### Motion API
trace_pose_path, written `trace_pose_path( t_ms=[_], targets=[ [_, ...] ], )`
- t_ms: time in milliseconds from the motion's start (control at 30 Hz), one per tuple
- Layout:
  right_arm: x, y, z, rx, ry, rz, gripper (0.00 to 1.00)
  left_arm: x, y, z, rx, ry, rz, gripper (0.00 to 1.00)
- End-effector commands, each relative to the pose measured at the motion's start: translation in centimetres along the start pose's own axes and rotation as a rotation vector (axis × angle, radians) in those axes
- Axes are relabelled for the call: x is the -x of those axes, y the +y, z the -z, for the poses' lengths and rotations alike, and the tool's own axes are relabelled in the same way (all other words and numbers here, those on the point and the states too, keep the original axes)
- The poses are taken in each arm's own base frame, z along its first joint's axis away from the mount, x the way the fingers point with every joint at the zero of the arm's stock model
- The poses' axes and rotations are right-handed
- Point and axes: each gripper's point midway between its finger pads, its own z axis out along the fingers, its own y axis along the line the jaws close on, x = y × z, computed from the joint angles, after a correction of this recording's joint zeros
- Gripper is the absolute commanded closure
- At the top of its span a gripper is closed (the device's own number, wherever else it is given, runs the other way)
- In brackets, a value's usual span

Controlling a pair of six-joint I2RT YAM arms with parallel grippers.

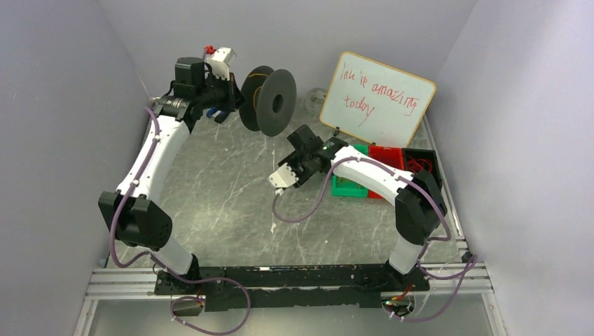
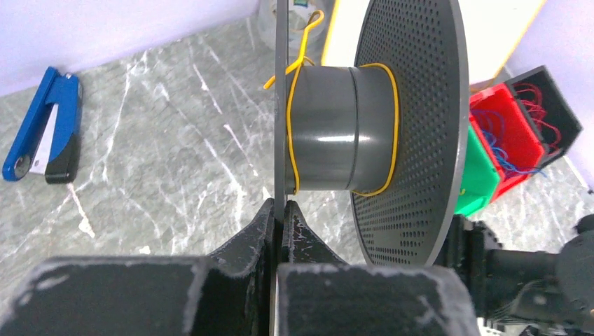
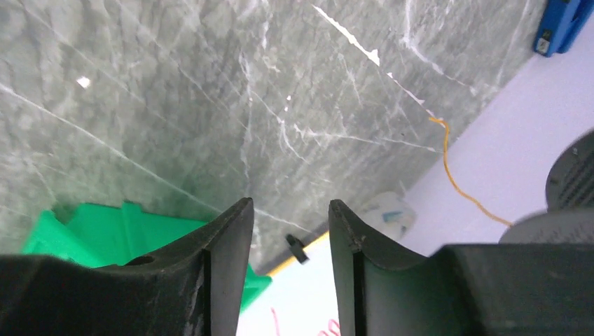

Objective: Wrap the cables

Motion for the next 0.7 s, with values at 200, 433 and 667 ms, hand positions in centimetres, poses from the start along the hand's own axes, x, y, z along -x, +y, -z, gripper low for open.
trace_pose_path(
  t_ms=[200,433,667],
  targets=[
    [-0.9,-5.1,2.3,-0.238,0.246,0.288,0.46,4.5,-4.6,3.8,-0.142,-0.125,-0.008,0.97],
    [-0.7,-6.9,1.1,-0.278,0.304,0.344,0.44,3.4,-5.4,3.9,-0.188,-0.107,0.017,0.97],
    [-1.5,-7.2,-1.0,-0.256,0.392,0.445,0.44,3.4,-6.4,4.6,-0.232,-0.117,0.039,0.97]
  ],
)
